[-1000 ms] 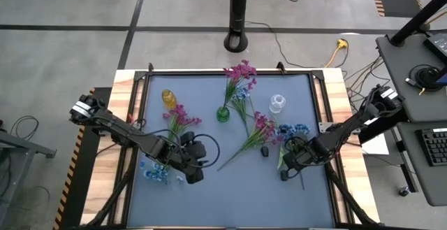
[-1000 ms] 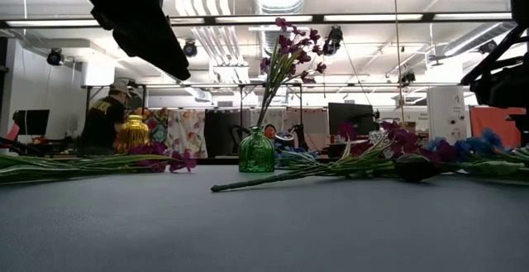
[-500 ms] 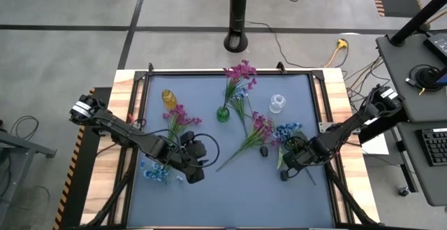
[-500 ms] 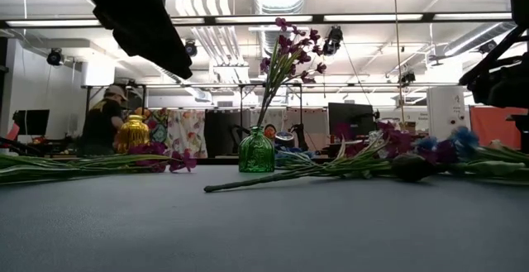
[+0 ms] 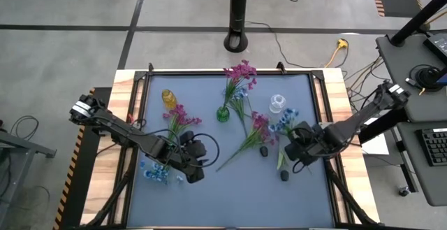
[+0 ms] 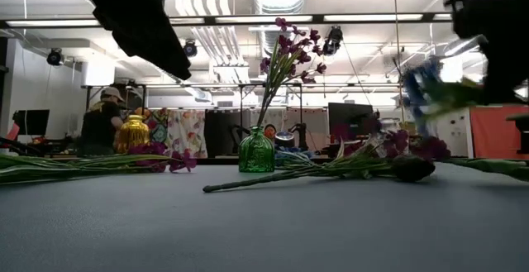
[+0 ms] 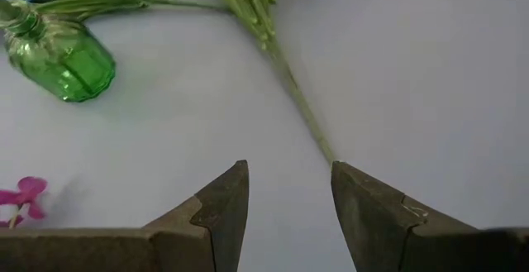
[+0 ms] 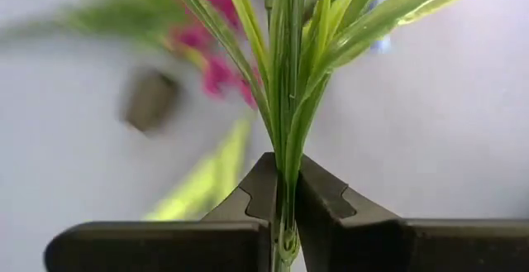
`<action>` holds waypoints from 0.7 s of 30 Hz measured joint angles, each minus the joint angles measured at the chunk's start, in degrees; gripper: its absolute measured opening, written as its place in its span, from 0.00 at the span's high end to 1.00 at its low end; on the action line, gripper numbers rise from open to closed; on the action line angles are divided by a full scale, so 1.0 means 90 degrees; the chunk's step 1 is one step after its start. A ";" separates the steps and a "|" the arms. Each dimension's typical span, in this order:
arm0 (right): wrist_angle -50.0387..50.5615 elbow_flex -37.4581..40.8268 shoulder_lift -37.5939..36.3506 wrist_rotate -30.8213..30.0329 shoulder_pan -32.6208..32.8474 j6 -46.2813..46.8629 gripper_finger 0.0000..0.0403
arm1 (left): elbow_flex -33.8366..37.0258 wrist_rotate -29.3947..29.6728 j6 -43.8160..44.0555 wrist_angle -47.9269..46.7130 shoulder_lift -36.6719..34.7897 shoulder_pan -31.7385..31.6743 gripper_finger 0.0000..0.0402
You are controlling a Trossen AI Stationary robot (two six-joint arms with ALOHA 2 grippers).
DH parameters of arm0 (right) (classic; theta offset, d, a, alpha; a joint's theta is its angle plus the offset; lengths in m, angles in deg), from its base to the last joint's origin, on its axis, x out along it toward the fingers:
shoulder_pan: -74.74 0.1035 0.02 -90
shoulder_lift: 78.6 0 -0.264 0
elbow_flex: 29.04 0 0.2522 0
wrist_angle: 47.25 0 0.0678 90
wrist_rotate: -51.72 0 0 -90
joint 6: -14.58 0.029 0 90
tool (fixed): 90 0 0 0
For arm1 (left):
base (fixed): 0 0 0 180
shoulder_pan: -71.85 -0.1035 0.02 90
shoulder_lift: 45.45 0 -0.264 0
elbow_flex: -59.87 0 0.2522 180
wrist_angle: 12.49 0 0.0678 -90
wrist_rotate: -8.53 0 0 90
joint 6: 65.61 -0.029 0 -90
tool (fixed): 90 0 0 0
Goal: Sort flowers into vase by color
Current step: Put the right blue flowers into the transparent vase
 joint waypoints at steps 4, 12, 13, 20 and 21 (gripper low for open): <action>-0.0078 -0.0234 -0.0297 -0.1004 0.0000 -0.0468 0.94 | -0.0002 0.0002 0.0002 -0.0169 -0.0037 0.0007 0.61; -0.0512 -0.0276 -0.0815 -0.2394 0.0000 -0.1359 0.94 | 0.0000 0.0000 -0.0098 -0.0199 -0.0045 0.0000 0.61; -0.0584 -0.0276 -0.0890 -0.2463 0.0000 -0.1487 0.94 | 0.0000 0.0000 -0.0100 -0.0199 -0.0045 0.0000 0.61; -0.1351 -0.0275 -0.1429 -0.3546 0.0000 -0.2749 0.94 | -0.0001 0.0132 -0.0120 -0.0119 -0.0045 0.0000 0.61; -0.1479 -0.0274 -0.1486 -0.3747 0.0000 -0.2993 0.94 | 0.0000 0.0189 -0.0122 -0.0091 -0.0045 0.0000 0.61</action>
